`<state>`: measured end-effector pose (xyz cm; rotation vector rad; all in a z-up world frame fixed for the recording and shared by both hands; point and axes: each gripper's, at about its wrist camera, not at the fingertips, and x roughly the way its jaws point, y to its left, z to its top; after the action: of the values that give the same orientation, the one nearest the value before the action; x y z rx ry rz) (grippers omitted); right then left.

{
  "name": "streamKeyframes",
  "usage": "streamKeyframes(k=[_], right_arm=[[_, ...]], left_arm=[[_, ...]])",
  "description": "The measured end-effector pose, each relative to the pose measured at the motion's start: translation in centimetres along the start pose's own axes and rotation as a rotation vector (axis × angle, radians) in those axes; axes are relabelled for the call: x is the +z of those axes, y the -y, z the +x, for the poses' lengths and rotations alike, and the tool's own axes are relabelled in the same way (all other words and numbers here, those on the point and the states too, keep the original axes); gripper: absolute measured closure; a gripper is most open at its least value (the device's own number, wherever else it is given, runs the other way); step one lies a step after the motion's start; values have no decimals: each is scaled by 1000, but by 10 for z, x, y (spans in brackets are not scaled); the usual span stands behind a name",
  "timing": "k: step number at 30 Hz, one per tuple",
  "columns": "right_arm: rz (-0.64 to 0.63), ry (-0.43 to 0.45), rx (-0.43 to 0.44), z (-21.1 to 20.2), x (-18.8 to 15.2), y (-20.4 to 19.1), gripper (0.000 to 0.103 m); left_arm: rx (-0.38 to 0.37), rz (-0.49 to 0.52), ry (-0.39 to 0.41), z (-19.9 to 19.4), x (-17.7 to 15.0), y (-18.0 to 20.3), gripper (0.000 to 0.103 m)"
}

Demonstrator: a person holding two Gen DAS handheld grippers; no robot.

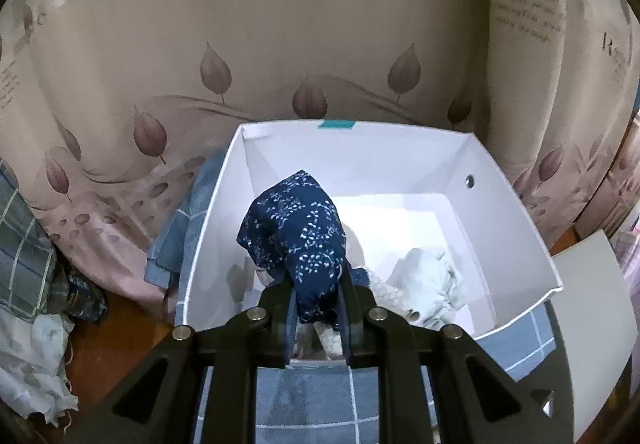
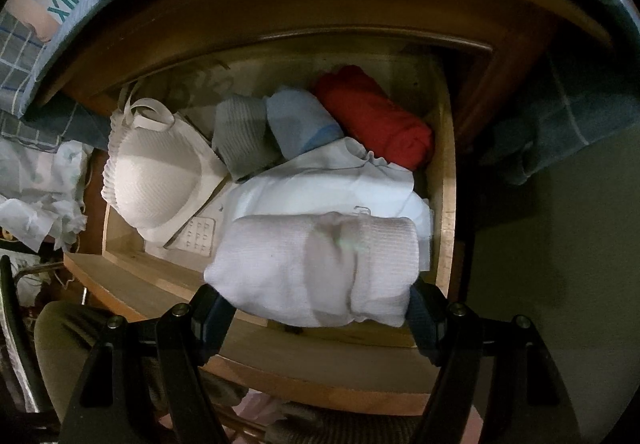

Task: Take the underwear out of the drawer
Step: 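Carry the dark blue underwear with the left gripper up over the shoe box, then open the left gripper to drop the dark blue underwear into the box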

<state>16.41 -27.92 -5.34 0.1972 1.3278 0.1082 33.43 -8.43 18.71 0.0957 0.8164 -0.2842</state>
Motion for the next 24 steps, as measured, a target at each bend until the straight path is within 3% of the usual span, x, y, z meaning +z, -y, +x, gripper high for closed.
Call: streamKeyframes(k=[8, 12, 16, 19, 24], right_arm=[[3, -1, 8, 0, 0, 1, 32], [3, -2, 8, 0, 0, 1, 32], [1, -2, 6, 0, 0, 1, 32], [-1, -3, 0, 1, 1, 0, 32], [-1, -5, -4, 1, 0, -1, 32]], left_arm=[[85, 35, -68, 33, -9, 3, 84], [108, 56, -56, 34, -14, 5, 83], [174, 64, -39, 28, -14, 8, 60], [175, 54, -13, 18, -13, 7, 50], [163, 45, 25, -2, -14, 8, 46]])
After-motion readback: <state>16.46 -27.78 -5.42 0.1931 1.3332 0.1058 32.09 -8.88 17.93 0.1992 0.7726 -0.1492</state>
